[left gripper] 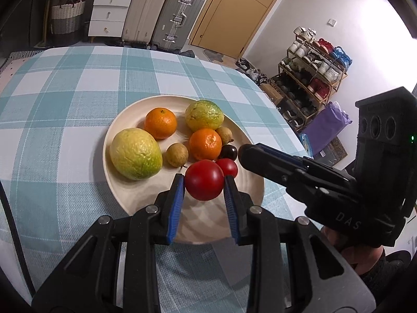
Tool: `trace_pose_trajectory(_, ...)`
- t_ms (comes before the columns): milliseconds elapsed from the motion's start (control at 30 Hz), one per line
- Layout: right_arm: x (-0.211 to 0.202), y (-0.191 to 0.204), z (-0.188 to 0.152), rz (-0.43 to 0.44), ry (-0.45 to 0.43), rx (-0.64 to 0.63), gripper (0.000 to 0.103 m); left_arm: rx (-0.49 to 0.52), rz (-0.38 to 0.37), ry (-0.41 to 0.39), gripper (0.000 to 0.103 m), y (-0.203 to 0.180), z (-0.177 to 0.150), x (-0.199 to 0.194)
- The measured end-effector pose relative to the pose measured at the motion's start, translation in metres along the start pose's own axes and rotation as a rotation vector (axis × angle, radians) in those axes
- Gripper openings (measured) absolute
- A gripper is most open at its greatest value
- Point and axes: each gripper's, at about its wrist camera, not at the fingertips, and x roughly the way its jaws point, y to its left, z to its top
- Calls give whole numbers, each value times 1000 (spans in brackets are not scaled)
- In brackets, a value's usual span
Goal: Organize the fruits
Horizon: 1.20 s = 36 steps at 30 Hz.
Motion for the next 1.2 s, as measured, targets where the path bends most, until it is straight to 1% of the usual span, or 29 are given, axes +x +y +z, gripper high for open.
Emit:
trace_pose_trajectory(300, 17, -5, 4, 6, 27, 7, 25, -10, 5, 15, 27, 7, 2, 11)
trace_pose_trajectory(400, 20, -6, 4, 0, 31, 5, 25, -12, 8, 18, 27, 8, 1, 14)
trace_pose_trajectory(500, 26, -6, 3, -25, 45, 1, 25, -12, 7, 21, 27, 9, 1, 17)
trace_pose_trajectory(867, 35, -9, 3, -15, 58, 7, 26, -12, 5, 15, 28, 9, 4, 17)
trace_pose_trajectory(900, 35, -9, 3, -18, 56, 7, 29, -12, 7, 14, 28, 9, 5, 15)
trace_pose_trajectory(933, 35, -9, 3, -26, 56, 11, 39, -8, 17, 9, 28, 8, 5, 13)
trace_pose_trajectory(967, 34, -10, 3, -34, 53, 16, 43, -5, 19, 5, 28, 8, 5, 11)
trace_pose_trajectory(1033, 26, -14, 4, -25, 23, 38, 54, -5, 23, -6, 28, 7, 4, 5)
trace_pose_trajectory(1100, 17, -16, 5, -18, -5, 50, 61, -2, 29, -14, 32, 6, 3, -1)
trace_pose_trajectory(1200, 2, -17, 5, -31, -44, 49, 64, -5, 42, -29, 35, 4, 1, -10)
